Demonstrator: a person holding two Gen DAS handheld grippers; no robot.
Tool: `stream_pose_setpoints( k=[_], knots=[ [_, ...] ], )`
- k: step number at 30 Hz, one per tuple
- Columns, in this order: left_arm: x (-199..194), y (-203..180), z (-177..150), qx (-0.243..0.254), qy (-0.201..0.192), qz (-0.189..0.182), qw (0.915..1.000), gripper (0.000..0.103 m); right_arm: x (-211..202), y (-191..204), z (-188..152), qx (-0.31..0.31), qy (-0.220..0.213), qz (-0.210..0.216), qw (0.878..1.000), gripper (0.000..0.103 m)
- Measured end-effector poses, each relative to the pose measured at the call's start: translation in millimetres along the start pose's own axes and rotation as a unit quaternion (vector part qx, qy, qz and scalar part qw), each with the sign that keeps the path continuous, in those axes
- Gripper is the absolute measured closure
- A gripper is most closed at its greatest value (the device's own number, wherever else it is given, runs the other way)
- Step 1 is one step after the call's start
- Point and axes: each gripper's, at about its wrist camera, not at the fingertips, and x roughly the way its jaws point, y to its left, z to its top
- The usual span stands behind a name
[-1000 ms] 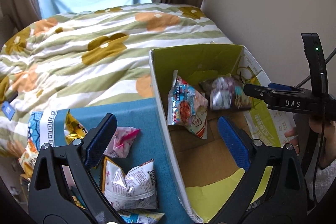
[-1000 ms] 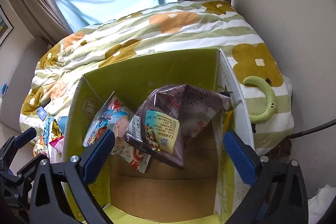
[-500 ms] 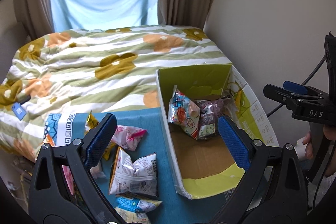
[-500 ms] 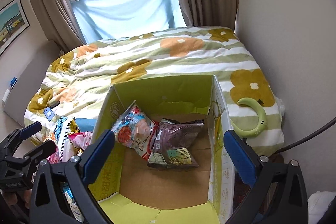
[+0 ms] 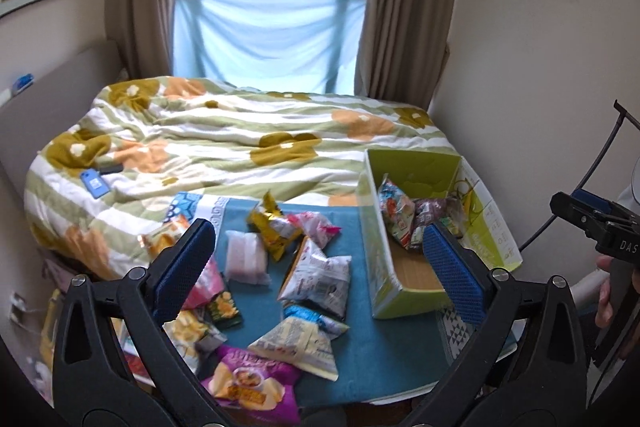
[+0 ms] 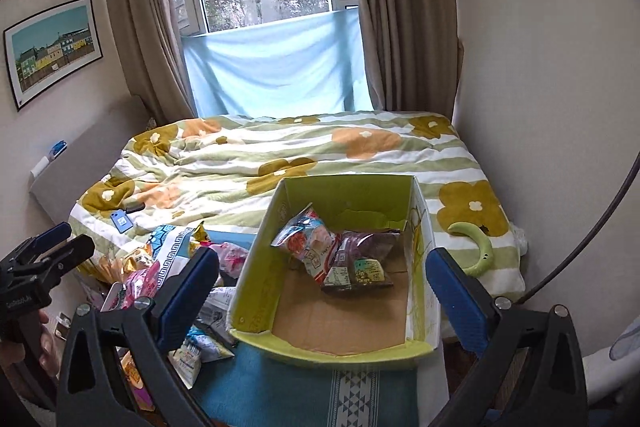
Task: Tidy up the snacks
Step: 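Withdraw both tools from the box back toward the snack pile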
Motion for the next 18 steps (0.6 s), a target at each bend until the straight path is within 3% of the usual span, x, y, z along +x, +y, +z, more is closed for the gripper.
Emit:
stream_pose_setpoints(
  k=[5, 9, 18],
  knots=[
    [-29.2, 39.2, -28.4, -0.008, 0.025, 0.036, 0.9990, 0.000, -9.1, 24.2, -19.4, 0.006, 0.003, 0.039, 0.999, 0.000],
    [-44.4, 73.4, -48.6, -0.033, 0.036, 0.043, 0.9979, 0.000, -5.2, 47.7, -34.0, 0.007, 0.017, 0.060, 0.998, 0.000],
    [-26.2, 136.8, -83.2, -0.039, 0.089, 0.034, 0.9947, 0.000, 26.3, 109.4, -61.2, 0.004, 0.060, 0.083, 0.995, 0.000]
  ],
)
